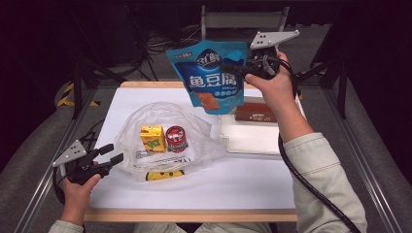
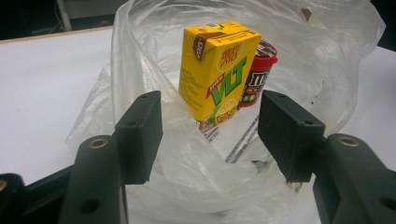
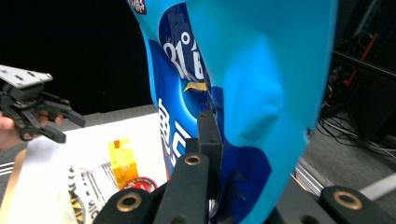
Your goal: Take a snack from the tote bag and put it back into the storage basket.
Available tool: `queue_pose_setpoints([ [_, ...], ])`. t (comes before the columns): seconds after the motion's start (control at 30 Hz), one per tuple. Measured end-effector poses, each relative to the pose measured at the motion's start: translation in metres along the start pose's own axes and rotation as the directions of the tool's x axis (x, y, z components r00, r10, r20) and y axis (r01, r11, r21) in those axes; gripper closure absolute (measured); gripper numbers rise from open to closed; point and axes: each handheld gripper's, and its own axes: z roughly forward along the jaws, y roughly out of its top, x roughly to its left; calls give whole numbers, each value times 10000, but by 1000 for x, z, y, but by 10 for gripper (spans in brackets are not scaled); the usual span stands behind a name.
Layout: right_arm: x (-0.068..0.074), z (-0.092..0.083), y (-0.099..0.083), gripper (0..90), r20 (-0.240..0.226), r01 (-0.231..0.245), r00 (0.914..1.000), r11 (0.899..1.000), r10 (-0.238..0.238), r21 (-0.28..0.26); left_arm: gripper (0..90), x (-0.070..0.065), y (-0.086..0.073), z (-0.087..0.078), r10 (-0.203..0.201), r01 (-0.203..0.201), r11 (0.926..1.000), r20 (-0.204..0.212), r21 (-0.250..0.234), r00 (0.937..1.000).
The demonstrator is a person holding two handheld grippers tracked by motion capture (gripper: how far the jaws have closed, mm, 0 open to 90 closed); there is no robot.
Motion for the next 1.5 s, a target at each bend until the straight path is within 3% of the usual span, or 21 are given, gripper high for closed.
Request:
queue_pose_setpoints([
  [0.47, -17, -20, -10, 897, 548, -273, 9981, 9996, 268, 80, 403, 0, 0, 0, -22, 22, 10000, -28, -17, 10000],
  [0.87, -36, -35, -29, 897, 1084, -725, 9915, 9973, 712, 74, 394, -1, 0, 0, -5, 5, 10000, -71, -57, 10000],
  [1.5, -48, -28, -61, 897, 1128, -1098, 9880, 9935, 1059, 286, 394, 0, 0, -1, 52, -52, 10000, -117, -67, 9999],
])
